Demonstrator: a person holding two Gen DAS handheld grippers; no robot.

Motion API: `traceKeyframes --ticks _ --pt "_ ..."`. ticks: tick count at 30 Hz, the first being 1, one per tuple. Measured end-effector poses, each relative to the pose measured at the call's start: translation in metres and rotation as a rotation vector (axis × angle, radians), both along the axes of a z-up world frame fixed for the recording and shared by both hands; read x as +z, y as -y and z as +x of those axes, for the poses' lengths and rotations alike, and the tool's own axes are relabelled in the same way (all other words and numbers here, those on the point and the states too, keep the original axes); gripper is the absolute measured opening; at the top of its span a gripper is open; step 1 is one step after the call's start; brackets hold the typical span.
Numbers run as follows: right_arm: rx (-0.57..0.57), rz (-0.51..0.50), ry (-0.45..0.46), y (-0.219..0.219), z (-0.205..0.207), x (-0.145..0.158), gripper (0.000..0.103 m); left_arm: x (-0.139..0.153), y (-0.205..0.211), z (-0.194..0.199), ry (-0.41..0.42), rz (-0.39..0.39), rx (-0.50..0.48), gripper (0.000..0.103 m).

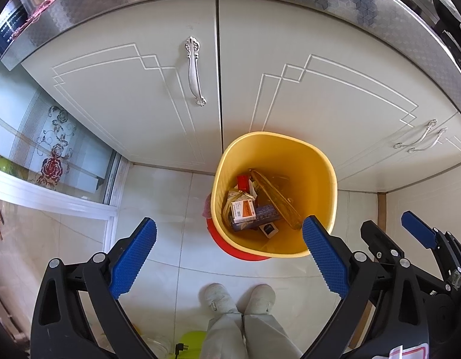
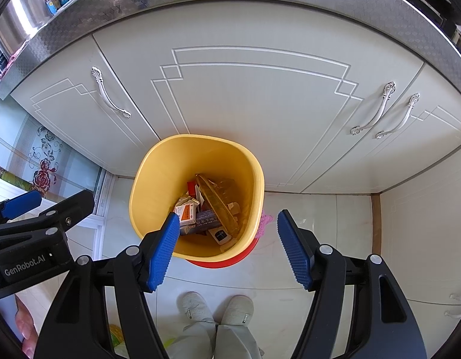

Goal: Collect trash

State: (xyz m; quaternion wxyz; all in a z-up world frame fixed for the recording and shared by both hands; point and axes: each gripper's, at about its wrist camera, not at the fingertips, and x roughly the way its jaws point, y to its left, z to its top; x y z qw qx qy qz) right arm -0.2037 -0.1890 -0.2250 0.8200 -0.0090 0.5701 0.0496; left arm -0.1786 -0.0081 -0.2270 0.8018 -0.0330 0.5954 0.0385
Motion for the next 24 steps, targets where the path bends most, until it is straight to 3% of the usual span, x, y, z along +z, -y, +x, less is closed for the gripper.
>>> traceKeyframes --ticks 8,11,13,17,24 --pt "0.004 -0.005 0.001 -0.0004 0.0001 0.0003 0.069 0.0005 0.0002 0.0001 0.004 0.011 0.002 0.096" --pt "0.004 -0.006 0.001 -0.0005 0.0003 0.0008 0.069 0.0003 -0.0001 0.0 0.004 0.015 0.0 0.086" --pt "0.004 -0.005 0.002 0.0003 0.0007 0.0015 0.069 0.0004 0.0002 0.0003 0.005 0.021 -0.002 0.084" --pt "0.006 -0.005 0.003 0.0001 0.001 0.0018 0.07 0.0008 -0.0004 0.0012 0.002 0.015 0.005 0.094" --pt "0.007 0.0 0.002 -0.0004 0.0007 0.0015 0.071 0.0026 -0.0027 0.0014 0.003 0.006 0.018 0.096"
